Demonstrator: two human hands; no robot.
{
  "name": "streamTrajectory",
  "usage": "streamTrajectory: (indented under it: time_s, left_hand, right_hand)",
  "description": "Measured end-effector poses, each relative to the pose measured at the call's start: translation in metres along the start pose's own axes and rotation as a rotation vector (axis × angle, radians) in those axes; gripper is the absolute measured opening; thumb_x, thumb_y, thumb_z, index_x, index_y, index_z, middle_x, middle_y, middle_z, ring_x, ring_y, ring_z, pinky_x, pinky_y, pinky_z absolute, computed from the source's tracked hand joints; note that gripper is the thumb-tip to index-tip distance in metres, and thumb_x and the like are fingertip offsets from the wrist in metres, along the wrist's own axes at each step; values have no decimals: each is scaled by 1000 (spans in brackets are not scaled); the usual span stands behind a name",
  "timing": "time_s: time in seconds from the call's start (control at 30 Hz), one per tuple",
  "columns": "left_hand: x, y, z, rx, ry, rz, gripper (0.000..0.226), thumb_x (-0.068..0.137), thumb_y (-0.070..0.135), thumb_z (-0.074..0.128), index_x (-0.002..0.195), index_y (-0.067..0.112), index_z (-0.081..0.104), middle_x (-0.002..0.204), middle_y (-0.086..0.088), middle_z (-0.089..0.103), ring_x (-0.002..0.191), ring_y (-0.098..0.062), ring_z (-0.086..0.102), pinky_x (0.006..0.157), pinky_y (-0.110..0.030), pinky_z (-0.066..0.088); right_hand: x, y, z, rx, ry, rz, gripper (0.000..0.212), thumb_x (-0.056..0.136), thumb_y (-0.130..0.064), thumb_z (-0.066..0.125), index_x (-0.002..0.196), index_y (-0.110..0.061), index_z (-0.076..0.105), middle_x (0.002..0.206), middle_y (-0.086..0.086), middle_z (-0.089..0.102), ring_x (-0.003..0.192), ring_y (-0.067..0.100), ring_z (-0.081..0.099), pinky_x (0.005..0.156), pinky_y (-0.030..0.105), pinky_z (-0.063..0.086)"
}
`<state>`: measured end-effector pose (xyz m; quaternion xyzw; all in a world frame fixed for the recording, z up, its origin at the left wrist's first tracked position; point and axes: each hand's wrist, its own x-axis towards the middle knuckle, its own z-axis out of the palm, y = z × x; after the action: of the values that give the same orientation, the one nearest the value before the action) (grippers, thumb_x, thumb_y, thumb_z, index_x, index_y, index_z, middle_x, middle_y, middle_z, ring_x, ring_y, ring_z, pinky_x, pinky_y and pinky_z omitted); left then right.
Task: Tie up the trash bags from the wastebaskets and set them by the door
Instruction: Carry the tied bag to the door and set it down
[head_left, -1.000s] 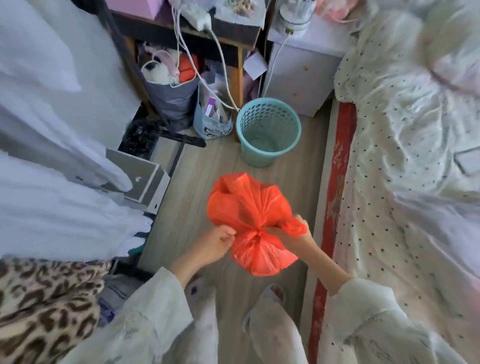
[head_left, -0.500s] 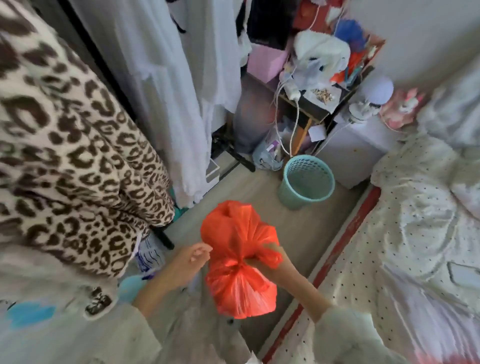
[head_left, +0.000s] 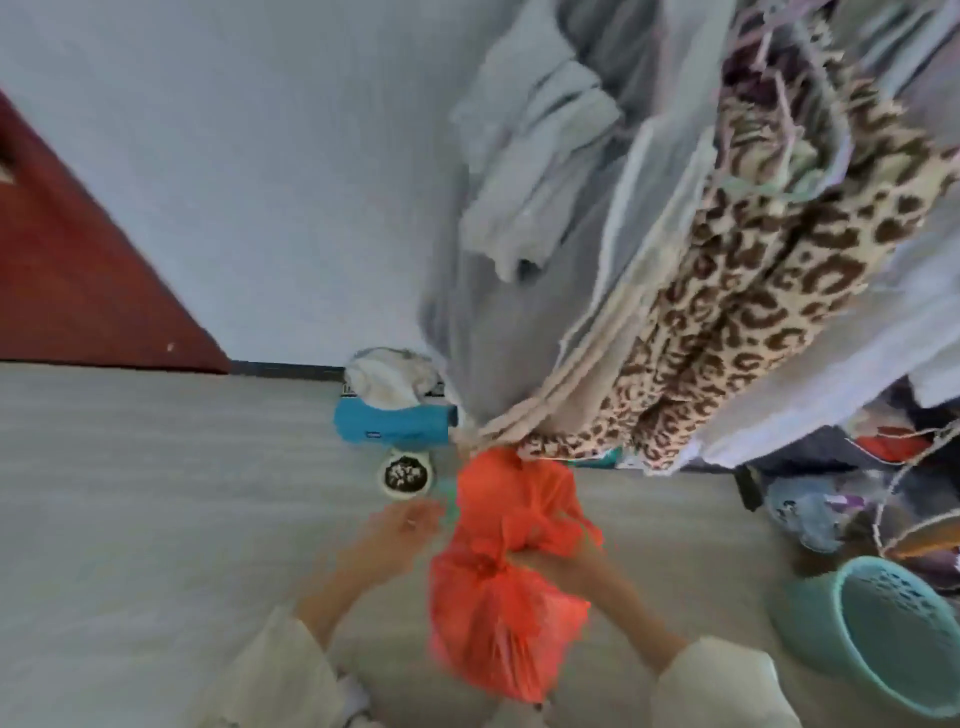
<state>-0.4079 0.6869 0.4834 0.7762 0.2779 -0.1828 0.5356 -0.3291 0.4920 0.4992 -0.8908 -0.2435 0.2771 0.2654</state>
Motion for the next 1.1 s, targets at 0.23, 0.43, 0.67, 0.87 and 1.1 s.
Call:
streamTrajectory:
  time_s: [0.23, 0.43, 0.67, 0.87, 1.1]
  left_hand:
    - [-61, -112, -196, -97, 243, -58, 15, 92, 13, 48, 92, 24, 57, 82, 5, 61, 68, -7, 55, 54, -5, 40]
    - [-101, -190, -330, -196, 480, -107, 18, 92, 17, 45, 103, 20, 60, 88, 6, 64, 75, -7, 62, 65, -14, 43]
    - [-117, -260, -440, -346, 729, -203, 20, 92, 8, 43, 99, 17, 60, 88, -4, 64, 57, 10, 57, 55, -2, 40]
    - [-100, -294, -559, -472, 931, -250, 23, 92, 2, 39, 96, 14, 58, 83, -1, 62, 54, 12, 57, 54, -2, 41]
    - [-78, -321, -691, -607, 1073, -269, 25, 92, -1, 37, 101, 8, 59, 79, 1, 59, 53, 11, 56, 53, -3, 41]
  right_hand:
    - [78, -192, 77, 67, -278, -27, 8, 86, -14, 61, 89, -11, 67, 103, 8, 65, 95, 14, 54, 84, 18, 40]
    - [149, -335, 150, 254, -362, -81, 21, 78, 0, 68, 78, -19, 59, 75, -9, 54, 69, -5, 53, 57, -2, 40]
    - [240, -500, 232, 211, -437, -274, 16, 80, -6, 68, 85, 9, 67, 69, 12, 65, 56, 3, 55, 64, 1, 45]
    - [334, -628, 300, 151, -591, -327, 22, 81, -1, 65, 94, 16, 64, 64, 10, 64, 34, -10, 51, 41, 2, 37]
    - [427, -758, 361, 29, -712, -396, 21, 81, -11, 67, 94, 6, 70, 66, 3, 65, 40, -9, 54, 47, 3, 41]
